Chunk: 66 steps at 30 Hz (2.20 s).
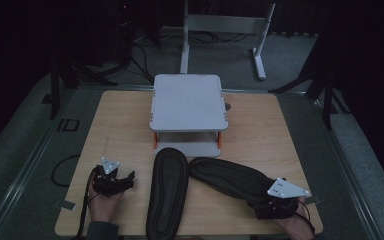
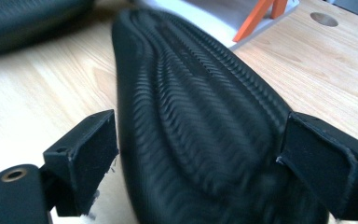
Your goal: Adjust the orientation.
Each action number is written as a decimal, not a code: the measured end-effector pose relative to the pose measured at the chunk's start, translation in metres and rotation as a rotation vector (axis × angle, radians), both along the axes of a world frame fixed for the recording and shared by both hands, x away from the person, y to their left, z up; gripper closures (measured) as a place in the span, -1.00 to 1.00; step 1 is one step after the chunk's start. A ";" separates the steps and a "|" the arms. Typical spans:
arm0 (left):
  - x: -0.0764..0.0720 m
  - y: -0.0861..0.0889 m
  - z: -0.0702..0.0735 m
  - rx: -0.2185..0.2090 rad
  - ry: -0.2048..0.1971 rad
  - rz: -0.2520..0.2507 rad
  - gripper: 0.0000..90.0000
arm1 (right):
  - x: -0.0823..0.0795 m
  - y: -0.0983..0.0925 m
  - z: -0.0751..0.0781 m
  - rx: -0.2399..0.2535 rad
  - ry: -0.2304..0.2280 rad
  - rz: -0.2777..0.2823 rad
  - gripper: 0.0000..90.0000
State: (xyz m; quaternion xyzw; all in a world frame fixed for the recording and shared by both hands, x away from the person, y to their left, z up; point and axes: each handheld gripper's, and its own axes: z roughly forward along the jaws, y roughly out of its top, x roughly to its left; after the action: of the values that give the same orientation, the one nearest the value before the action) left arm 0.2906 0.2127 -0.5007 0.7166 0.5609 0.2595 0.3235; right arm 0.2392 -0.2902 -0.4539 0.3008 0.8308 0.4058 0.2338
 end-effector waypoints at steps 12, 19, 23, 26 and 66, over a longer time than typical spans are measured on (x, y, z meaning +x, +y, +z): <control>-0.003 -0.003 0.005 -0.011 -0.031 -0.017 -0.54 | 0.012 0.016 -0.012 -0.231 -0.046 0.032 -0.66; -0.016 -0.020 0.031 0.010 -0.131 -0.096 -0.52 | 0.021 -0.020 0.007 -0.097 -0.035 0.016 0.19; -0.019 -0.027 0.039 0.018 -0.160 -0.128 -0.52 | 0.031 -0.033 0.013 -0.074 -0.058 -0.043 0.15; -0.018 -0.028 0.038 0.020 -0.154 -0.130 -0.52 | 0.042 -0.038 0.015 -0.063 -0.056 -0.083 0.07; -0.014 -0.030 0.029 0.016 -0.131 -0.137 -0.52 | 0.134 -0.015 -0.005 0.234 0.106 -0.548 -0.35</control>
State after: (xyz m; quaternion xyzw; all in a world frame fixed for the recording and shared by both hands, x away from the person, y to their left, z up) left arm 0.2762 0.1828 -0.4720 0.7373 0.4859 0.2875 0.3709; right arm 0.3733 -0.3049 -0.4593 0.5595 0.6772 0.4043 0.2549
